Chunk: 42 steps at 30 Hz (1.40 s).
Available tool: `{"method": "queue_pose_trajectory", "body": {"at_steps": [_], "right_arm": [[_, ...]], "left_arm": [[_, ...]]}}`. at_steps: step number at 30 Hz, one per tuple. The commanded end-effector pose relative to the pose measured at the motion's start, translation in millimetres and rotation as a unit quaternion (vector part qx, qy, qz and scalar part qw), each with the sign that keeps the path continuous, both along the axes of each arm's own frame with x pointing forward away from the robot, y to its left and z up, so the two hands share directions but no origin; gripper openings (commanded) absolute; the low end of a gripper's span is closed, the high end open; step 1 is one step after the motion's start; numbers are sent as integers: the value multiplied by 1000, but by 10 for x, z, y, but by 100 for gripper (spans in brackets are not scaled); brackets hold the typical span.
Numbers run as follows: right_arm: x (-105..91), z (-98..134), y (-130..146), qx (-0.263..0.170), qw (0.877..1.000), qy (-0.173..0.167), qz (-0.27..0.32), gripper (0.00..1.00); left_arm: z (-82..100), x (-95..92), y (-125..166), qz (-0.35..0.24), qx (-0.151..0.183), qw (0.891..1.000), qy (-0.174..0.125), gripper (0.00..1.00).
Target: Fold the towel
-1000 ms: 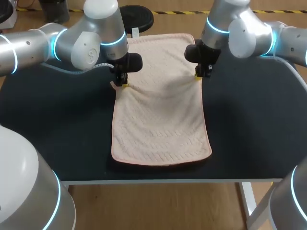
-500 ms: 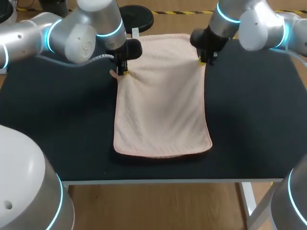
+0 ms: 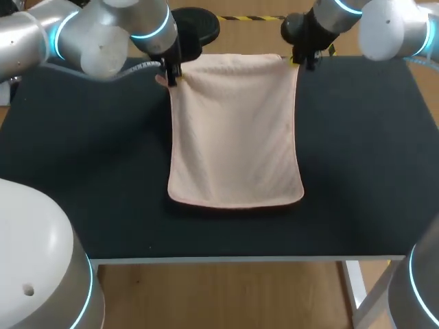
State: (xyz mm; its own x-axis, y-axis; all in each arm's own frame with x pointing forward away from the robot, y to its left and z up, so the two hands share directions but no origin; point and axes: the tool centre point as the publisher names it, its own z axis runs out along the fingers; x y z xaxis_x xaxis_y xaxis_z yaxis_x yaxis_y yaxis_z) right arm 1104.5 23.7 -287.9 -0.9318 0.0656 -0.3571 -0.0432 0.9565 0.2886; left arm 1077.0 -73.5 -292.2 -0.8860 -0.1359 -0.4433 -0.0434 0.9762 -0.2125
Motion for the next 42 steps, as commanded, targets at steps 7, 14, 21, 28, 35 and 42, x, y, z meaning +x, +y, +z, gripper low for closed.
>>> {"method": "queue_pose_trajectory", "body": {"at_steps": [7, 14, 21, 28, 35, 42], "right_arm": [[-27, 571, -71, 17, 998, -49, -16, 0], [55, 888, -76, 17, 996, -91, -18, 0], [181, 1271, -113, 18, 989, -144, -23, 0], [334, 1565, -114, 24, 983, -184, -16, 0], [563, 1871, -24, 22, 975, -221, 19, 0], [803, 2106, -1, 15, 968, -246, 50, 0]], "left_arm": [[572, -9, 66, 8, 5, 998, -63, 0], [917, 119, 37, 6, 6, 994, -106, 0], [1330, 339, 64, 17, 0, 987, -159, 0], [1667, 526, 84, 18, 16, 978, -209, 0], [1978, 677, 117, 43, 22, 968, -247, 0], [2260, 798, 50, 69, 13, 959, -274, 0]]}}
